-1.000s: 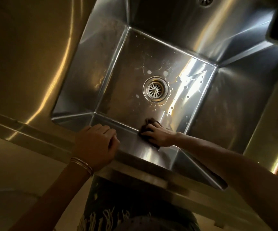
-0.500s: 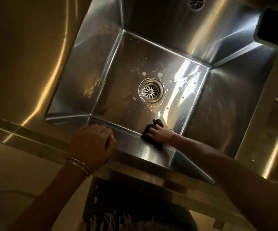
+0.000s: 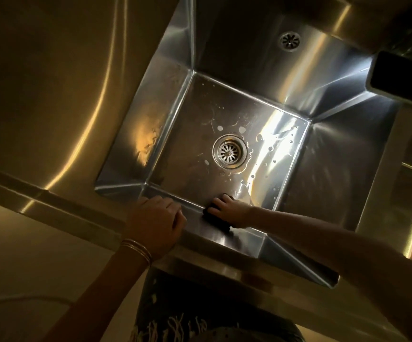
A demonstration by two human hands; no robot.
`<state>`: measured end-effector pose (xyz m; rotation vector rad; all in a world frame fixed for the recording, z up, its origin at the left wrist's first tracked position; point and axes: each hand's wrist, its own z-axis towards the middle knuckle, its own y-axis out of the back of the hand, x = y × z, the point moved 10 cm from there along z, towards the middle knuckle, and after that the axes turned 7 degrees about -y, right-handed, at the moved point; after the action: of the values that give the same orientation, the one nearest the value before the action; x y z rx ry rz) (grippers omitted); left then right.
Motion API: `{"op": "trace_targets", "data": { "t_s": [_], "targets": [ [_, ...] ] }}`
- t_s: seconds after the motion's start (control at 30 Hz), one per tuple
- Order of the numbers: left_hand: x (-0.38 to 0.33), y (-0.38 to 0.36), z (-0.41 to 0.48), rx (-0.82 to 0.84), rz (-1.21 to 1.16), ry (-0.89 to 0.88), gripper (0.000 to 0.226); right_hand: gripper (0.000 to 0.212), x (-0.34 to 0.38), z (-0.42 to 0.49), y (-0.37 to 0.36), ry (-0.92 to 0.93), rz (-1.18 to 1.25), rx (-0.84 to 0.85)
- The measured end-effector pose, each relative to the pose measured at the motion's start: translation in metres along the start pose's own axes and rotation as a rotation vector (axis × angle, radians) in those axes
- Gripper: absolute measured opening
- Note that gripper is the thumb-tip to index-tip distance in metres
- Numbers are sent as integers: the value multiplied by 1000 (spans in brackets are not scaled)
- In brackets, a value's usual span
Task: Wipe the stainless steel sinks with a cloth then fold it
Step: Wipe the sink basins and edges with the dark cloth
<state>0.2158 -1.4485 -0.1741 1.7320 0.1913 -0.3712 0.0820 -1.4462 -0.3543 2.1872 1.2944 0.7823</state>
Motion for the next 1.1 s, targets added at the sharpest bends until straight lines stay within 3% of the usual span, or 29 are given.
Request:
{"op": "trace_targets", "data": {
  "t_s": [0.07, 0.27, 0.47, 0.63, 0.77, 0.87, 0.97, 1.1],
  "targets": [
    [0, 3, 2, -9, -19, 6, 34, 76, -1, 25, 3, 13, -51, 30],
    [23, 72, 43, -335, -18, 148, 25, 72, 13, 76, 79, -10, 166, -442],
    [74, 129, 131, -483, 31, 174, 37, 63, -12, 109, 130, -209, 343, -437],
    [106, 150, 195, -385, 109, 6, 52, 55, 1, 136, 125, -165, 301, -425],
    [106, 127, 214, -185, 189, -218, 59, 62, 33, 167, 88, -69, 102, -249],
    [100, 112, 216, -71, 202, -348, 61, 51, 8, 177, 98, -59, 66, -346],
    [93, 102, 212, -7, 255, -486, 58, 56, -62, 172, 122, -300, 190, -507],
    [94, 100, 209, 47, 241, -518, 58, 63, -137, 151, 106, -738, 771, -422]
  ]
}}
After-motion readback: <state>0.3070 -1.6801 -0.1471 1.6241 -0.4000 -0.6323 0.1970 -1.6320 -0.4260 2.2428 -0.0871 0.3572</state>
